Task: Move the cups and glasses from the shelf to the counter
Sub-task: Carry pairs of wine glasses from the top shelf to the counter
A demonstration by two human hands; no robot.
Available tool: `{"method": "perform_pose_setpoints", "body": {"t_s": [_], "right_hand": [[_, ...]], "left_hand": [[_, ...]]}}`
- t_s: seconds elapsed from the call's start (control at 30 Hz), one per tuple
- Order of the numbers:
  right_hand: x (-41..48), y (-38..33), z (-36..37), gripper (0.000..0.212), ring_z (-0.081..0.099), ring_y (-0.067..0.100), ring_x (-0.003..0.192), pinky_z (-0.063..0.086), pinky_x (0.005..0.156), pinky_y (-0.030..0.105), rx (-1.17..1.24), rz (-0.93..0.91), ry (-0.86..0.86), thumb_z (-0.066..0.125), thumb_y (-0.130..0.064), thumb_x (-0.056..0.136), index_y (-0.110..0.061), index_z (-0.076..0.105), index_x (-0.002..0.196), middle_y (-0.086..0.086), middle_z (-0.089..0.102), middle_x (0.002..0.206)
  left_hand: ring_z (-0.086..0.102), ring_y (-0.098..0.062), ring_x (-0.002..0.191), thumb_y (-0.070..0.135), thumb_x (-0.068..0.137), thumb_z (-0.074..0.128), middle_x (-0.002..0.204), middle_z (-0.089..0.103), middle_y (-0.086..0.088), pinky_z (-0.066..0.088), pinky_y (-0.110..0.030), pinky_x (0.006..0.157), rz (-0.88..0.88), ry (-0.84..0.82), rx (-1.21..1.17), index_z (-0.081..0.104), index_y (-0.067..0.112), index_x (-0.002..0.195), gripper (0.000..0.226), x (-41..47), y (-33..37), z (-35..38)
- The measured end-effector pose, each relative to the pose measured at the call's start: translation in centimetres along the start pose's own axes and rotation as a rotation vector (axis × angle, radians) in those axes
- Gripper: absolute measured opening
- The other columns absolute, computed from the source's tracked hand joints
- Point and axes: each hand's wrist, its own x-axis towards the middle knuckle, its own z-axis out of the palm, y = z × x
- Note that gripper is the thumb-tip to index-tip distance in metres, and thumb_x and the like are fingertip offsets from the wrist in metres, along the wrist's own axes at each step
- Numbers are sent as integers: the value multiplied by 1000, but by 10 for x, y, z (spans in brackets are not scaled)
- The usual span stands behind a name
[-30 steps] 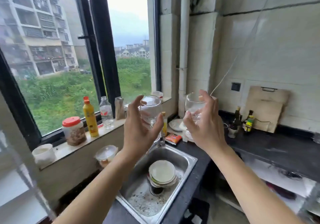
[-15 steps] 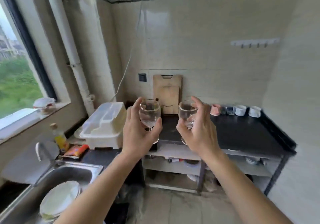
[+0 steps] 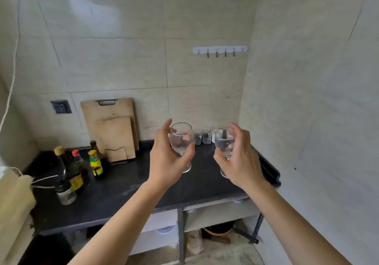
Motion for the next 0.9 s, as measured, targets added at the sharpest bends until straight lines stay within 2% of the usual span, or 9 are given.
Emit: {"method": "perform_pose_setpoints", "body": {"t_s": [0.07,0.13,0.17,0.27,0.43,0.5,0.7,0.83,0.9], "right_hand": [[40,32,11,77,68,17,87,52,57,27,-40,19,3,66,-44,83,-22,29,146,1,47,130],[71,62,20,77,64,9,86,40,56,12,-73,35,26,64,-47,83,-22,28,147,3,48,129],[85,77,24,77,61,4,85,36,57,10,-78,60,37,63,-47,83,-23,28,147,2,48,129],[114,121,32,74,54,-1,89,38,61,22,-76,146,79,60,-51,83,-28,27,146,-1,48,131],[158,221,61,81,62,17,102,46,69,31,-127,277,41,65,-54,85,-28,24,149,-4,48,134],[175,269,79,83,62,18,105,48,71,33,-118,325,6,66,-54,85,-26,24,151,-3,47,137],[216,415,129,83,63,23,106,48,73,33,-111,450,-170,67,-55,85,-22,28,151,-2,45,139],[234,488,158,72,64,25,102,50,77,35,-83,549,-332,73,-50,80,-25,43,141,-4,47,131],[240,516,174,60,64,20,97,48,75,31,-23,601,-407,76,-45,76,-29,53,129,-7,49,124]], "left_hand": [[60,-1,97,46,77,74,120,54,12,54,-31,77,6,-33,-48,31,32,145,82,44,-17,34],[60,0,101,47,77,74,121,52,14,51,-21,75,14,-78,-90,30,34,144,81,82,-29,65],[60,0,100,48,77,73,122,51,15,49,-16,73,8,-99,-104,30,34,144,81,98,-35,81],[62,-1,99,52,76,70,124,50,16,49,-16,71,-21,-145,-132,31,35,143,80,136,-54,130],[63,-17,106,48,74,76,123,54,18,55,-44,86,-111,-218,-107,32,42,140,80,179,-99,223],[62,-20,107,49,72,77,121,55,19,52,-48,89,-146,-241,-60,32,45,139,80,193,-119,264],[55,-14,116,36,74,81,121,57,13,50,-38,95,-291,-314,20,40,34,136,75,231,-182,392],[58,-7,105,37,71,81,114,56,22,43,-16,80,-371,-411,93,43,48,116,60,240,-220,458],[59,-5,103,38,70,82,117,56,19,43,-14,81,-452,-428,109,46,46,118,61,239,-239,483]]}}
